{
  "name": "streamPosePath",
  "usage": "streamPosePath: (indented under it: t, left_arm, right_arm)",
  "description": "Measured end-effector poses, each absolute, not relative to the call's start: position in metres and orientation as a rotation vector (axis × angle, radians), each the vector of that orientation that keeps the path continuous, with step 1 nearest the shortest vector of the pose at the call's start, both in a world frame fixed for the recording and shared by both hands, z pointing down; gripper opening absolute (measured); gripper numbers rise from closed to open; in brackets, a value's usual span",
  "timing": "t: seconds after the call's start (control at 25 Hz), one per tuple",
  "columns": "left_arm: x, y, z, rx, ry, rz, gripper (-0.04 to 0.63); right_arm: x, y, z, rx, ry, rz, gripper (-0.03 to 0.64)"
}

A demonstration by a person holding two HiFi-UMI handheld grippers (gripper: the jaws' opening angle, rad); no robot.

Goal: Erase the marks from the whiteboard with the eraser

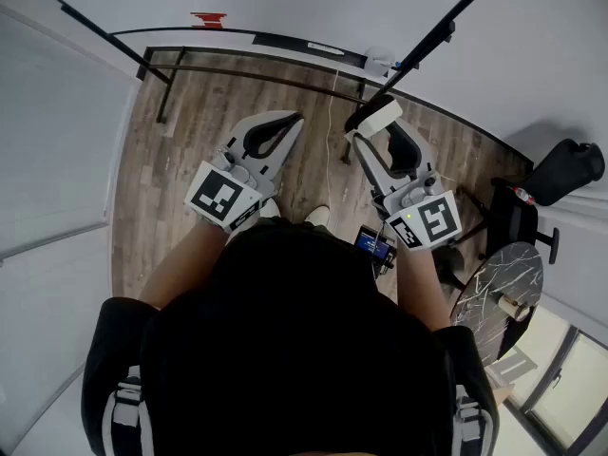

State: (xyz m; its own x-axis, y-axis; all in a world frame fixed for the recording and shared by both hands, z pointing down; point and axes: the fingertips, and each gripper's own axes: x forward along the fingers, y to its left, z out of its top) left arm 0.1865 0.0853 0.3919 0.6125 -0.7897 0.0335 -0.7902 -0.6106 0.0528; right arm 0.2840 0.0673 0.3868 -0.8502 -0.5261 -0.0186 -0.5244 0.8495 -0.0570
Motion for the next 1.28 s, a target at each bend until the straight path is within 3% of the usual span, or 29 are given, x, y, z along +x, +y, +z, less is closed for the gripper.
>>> streamPosePath:
  t: [1.28]
  left_arm:
    - [0.182,0.081,0.394,2.569,-1.551,-0.022,0.006]
  right_arm:
    - [0.269,0.064,0.392,-0.498,3.087,0.002,0.222]
